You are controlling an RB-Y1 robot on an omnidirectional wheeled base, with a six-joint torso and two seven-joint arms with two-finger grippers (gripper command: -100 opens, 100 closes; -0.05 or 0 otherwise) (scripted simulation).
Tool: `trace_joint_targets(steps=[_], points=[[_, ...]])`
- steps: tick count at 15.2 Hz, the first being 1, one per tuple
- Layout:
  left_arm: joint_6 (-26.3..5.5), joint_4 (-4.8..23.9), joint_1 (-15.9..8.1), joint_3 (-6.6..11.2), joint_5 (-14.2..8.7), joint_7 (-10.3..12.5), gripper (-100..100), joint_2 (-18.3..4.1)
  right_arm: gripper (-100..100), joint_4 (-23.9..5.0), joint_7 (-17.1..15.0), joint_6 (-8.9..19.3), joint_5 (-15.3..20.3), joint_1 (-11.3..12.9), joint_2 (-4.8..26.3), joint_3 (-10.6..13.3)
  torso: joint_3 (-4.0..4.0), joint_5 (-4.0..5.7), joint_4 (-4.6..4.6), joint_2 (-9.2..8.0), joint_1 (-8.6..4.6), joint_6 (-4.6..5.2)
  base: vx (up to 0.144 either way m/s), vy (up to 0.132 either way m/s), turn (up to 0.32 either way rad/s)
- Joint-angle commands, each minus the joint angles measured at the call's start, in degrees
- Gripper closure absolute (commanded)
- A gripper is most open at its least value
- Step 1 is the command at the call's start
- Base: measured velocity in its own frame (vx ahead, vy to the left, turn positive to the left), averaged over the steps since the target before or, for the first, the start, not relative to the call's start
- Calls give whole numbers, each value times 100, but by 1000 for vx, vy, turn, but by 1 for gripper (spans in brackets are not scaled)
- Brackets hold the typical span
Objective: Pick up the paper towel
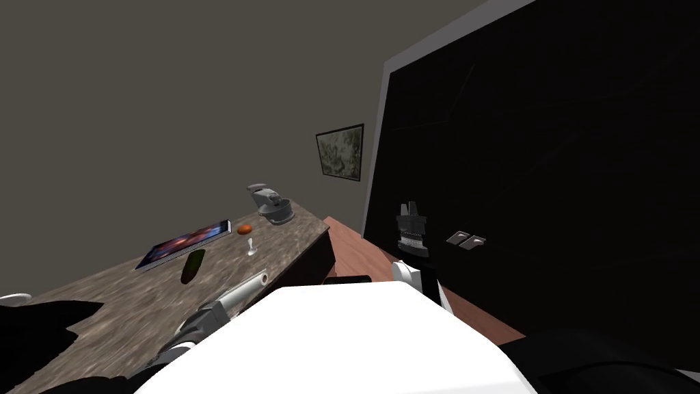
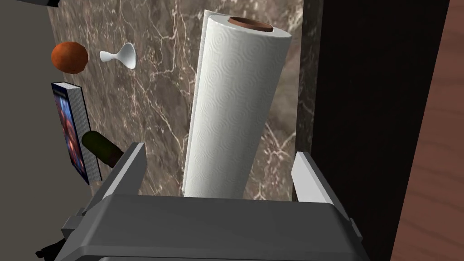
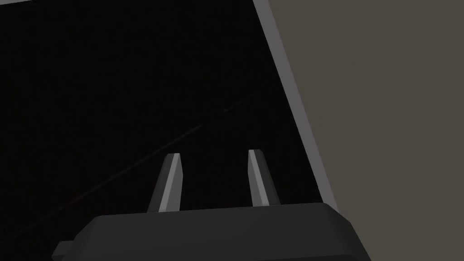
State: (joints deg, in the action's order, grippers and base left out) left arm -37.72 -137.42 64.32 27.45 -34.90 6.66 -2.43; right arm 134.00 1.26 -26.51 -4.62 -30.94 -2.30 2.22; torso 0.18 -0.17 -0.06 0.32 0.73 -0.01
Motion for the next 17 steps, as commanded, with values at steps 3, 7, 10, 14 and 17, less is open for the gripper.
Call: trace_joint_targets(steps=[3, 7, 10, 14, 17], points=[[-45, 39, 65, 22, -71, -15, -100, 237, 0, 0, 0, 0, 0, 0, 0, 0, 7, 1, -3, 12, -3, 0, 39, 91, -58], [60, 211, -53, 21, -37, -37, 100, 228, 0, 0, 0, 0, 0, 0, -1, 1, 4, 9, -2, 6, -42, -1, 10, 9, -9], [56, 211, -46, 18, -37, -39, 100, 230, 0, 0, 0, 0, 0, 0, -2, 1, 3, 10, 1, 7, -41, 4, -1, 0, 3], [9, 92, 12, 23, -53, -21, -100, 63, 0, 0, 0, 0, 0, 0, -1, 1, 4, 9, 0, 8, -38, 4, -13, -19, 8], [18, 55, 4, 28, -50, -9, -100, -206, 0, 0, 0, 0, 0, 1, -3, 3, -12, 20, 6, -23, -92, 4, -93, -150, 25]])
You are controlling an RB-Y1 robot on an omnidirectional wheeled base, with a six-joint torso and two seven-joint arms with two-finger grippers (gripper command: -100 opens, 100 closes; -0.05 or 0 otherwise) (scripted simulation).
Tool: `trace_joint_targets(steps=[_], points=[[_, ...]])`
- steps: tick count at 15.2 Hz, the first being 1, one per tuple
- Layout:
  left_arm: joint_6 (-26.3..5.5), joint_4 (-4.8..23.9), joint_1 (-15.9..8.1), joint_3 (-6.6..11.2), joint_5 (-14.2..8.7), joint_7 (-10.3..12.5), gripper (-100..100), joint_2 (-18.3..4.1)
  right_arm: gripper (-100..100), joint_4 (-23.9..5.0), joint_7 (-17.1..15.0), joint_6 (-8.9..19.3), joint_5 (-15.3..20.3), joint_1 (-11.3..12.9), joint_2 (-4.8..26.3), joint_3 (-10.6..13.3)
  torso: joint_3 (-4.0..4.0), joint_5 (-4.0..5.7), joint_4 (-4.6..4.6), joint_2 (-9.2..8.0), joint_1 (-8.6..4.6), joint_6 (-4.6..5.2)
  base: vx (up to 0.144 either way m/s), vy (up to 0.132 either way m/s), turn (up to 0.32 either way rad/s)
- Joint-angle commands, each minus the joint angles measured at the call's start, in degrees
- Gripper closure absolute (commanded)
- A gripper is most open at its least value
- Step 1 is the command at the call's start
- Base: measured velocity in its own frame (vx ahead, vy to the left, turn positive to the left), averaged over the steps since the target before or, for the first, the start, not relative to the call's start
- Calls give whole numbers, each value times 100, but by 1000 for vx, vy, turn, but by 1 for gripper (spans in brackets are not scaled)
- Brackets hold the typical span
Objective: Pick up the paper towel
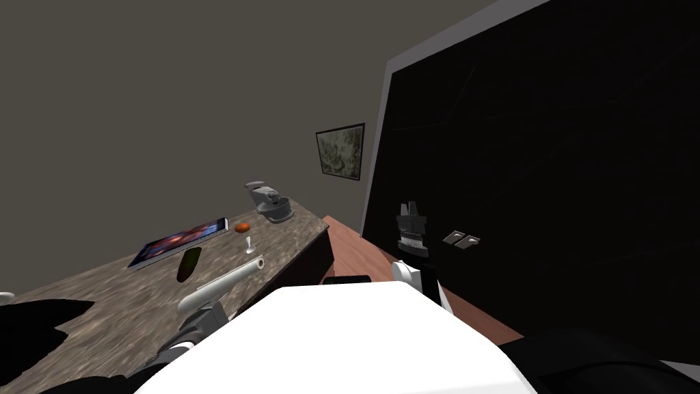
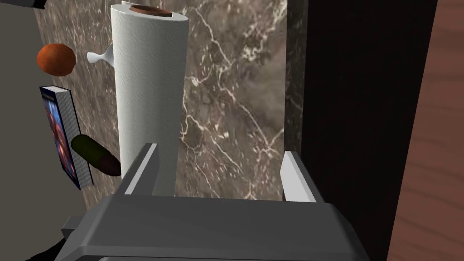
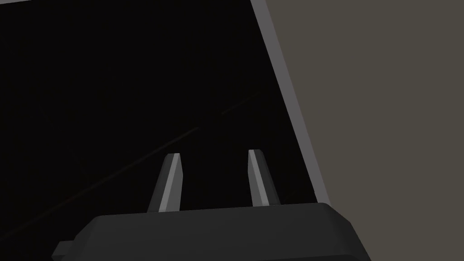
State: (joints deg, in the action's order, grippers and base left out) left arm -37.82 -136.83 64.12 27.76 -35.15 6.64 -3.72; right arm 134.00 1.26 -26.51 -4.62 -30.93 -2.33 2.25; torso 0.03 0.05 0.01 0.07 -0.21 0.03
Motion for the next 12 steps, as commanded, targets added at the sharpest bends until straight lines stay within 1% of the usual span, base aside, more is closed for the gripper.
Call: trace_joint_targets(steps=[1, 4, 8, 11, 12], points=[[34, -20, 14, 2, -21, 1, -100, -209, 0, 0, 0, 0, 0, 0, 0, 0, 0, 0, 0, 0, 0, 0, -57, -116, -23], [55, -61, -23, 21, -7, 26, -100, -564, 0, 0, 0, 0, 0, 0, 1, -1, 7, -5, -3, 12, 22, 0, -50, -81, -7], [80, -83, -81, 53, 8, 59, -100, -968, 0, 0, 0, 0, 0, 0, 0, 0, 5, -2, -2, 8, 10, -1, -65, -110, 21], [100, -79, -130, 86, 14, 80, -100, -1199, 0, 0, 0, 0, 0, -1, 1, -1, 9, -7, -3, 17, 35, 0, -34, -43, -12], [113, -70, -163, 113, 16, 91, -100, -1311, 0, 0, 0, 0, 0, -1, 1, -1, 12, -9, -5, 21, 43, 0, -17, -12, -9]])
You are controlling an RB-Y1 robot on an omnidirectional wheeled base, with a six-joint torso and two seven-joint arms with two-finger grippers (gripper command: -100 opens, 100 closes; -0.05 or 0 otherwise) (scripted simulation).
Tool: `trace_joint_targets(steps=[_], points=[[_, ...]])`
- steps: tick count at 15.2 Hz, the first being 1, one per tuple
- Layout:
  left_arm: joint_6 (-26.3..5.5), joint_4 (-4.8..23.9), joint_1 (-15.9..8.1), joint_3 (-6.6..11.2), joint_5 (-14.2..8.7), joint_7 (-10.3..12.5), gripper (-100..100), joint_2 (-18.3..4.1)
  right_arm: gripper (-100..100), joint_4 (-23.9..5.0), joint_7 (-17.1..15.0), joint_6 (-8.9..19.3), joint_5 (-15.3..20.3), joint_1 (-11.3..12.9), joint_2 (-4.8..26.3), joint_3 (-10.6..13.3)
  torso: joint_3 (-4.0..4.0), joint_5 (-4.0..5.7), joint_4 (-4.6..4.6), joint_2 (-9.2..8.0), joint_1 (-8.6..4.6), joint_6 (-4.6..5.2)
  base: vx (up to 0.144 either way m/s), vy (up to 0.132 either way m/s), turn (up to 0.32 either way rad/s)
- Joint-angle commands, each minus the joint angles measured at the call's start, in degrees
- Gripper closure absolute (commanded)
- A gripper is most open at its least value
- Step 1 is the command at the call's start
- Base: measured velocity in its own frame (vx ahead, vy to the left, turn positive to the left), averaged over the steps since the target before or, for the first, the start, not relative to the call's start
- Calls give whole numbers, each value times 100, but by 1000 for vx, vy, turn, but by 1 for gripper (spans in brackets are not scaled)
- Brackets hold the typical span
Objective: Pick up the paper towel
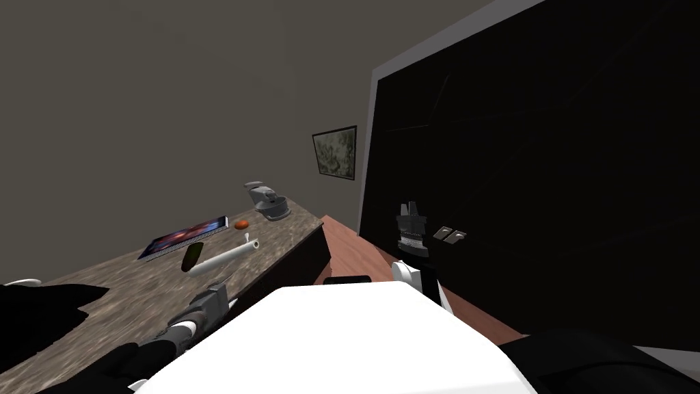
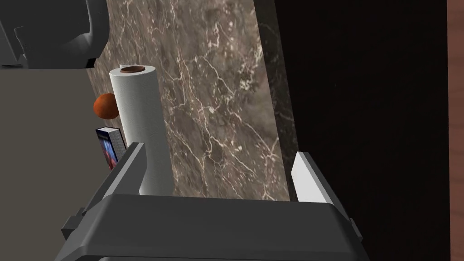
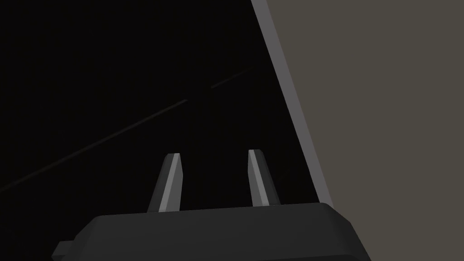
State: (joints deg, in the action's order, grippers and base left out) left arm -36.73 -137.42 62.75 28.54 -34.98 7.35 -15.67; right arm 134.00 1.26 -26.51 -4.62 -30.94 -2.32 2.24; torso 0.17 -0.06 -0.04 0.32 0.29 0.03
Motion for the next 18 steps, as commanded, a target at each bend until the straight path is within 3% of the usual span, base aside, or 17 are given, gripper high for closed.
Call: trace_joint_targets(steps=[1, 3, 8, 17, 18], points=[[10, -4, -42, 48, -1, 25, -100, -159, 0, 0, 0, 0, 0, 0, 0, 0, 0, 0, 0, 0, 0, 0, -19, 14, -12], [30, 78, -140, 143, -8, 57, -100, -150, 0, 0, 0, 0, 0, 0, 1, -1, 2, -7, -1, 3, 44, 2, -20, 177, -119], [46, 203, -213, 222, -17, 87, -100, 321, 0, 0, 0, 0, 0, -1, 3, -2, 17, -22, -6, 31, 91, 1, 41, 179, -77], [54, 352, -200, 236, -31, 92, -100, 1335, 0, 0, 0, 0, 0, -1, 1, -1, 22, -7, -9, 38, 25, -1, 49, 47, -34], [54, 352, -200, 236, -31, 92, -100, 1335, 0, 0, 0, 0, 0, -1, 1, -1, 22, -7, -9, 38, 24, -1, 41, 24, -13]])
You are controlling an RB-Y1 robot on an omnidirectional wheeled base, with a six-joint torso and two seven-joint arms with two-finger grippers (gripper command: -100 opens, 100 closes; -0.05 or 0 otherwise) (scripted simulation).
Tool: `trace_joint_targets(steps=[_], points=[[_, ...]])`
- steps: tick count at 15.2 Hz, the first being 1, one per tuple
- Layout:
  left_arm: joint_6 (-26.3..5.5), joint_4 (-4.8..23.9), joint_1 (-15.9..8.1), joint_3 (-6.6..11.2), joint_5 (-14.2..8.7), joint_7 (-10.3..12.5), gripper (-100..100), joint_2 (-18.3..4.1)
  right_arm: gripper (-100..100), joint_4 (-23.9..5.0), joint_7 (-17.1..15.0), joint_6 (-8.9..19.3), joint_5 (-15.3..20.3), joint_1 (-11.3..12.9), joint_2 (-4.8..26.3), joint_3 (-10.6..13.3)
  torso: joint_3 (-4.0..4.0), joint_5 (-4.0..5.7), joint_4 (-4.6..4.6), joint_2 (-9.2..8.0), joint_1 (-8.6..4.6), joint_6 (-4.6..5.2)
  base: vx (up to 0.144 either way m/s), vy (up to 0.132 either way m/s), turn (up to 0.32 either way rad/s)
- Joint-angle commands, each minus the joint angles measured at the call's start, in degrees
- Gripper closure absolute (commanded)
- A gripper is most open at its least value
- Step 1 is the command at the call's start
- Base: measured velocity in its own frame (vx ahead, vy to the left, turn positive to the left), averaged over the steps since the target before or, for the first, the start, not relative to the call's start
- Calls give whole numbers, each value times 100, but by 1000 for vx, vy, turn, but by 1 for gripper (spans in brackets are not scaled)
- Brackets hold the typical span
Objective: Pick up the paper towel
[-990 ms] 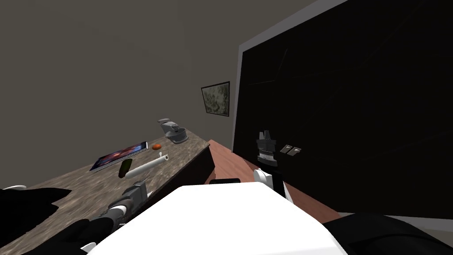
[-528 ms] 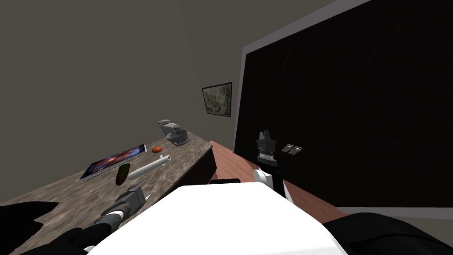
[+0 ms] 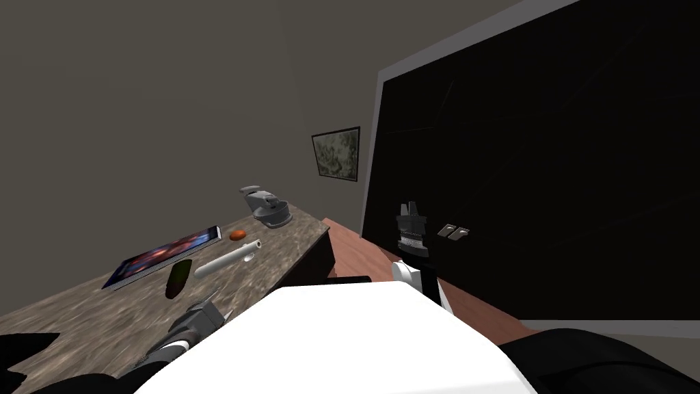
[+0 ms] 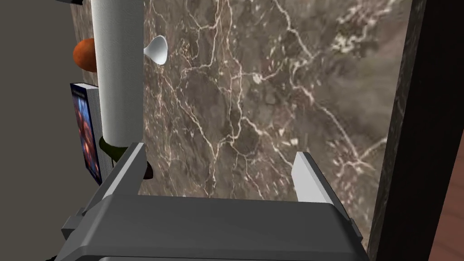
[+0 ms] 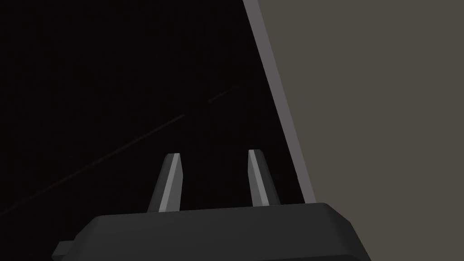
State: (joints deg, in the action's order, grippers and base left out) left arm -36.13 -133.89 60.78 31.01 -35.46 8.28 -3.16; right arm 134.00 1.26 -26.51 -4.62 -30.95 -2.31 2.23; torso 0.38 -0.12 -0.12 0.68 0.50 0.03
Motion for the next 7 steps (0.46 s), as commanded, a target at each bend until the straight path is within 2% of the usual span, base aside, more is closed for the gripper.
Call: trace_joint_targets(steps=[1, 2, 3, 4, 5, 6, 7], points=[[-11, 16, 1, -17, 17, -2, -100, 191, 0, 0, 0, 0, 0, 0, 0, 0, 0, 0, 0, 0, 0, 0, 32, 17, -10], [-17, 32, 5, -25, 17, -2, -100, 258, 0, 0, 0, 0, 0, 0, 0, 0, -2, 1, 1, -3, -3, 0, 29, 17, -10], [-5, 12, 13, -19, 10, -4, -100, 170, 0, 0, 0, 0, 0, 0, 0, 0, -3, 1, 1, -5, -5, 0, 16, 10, -2], [126, 188, -127, -51, 69, -29, -100, 180, 0, 0, 0, 0, 0, 0, 0, 0, -5, 2, 2, -9, -6, 0, 6, 12, -4], [163, 238, -169, -59, 88, -36, -100, 178, 0, 0, 0, 0, 0, 0, 0, 0, -7, 1, 3, -12, -6, 1, 1, 18, -12], [74, 146, -107, -40, 62, -17, -100, 180, 0, 0, 0, 0, 0, 1, 0, 0, -9, 1, 4, -15, -3, 1, 0, 12, -8], [94, 165, -121, -41, 68, -19, 100, 177, 0, 0, 0, 0, 0, 1, 0, 0, -10, 2, 4, -18, -5, 0, 0, 0, 0]])
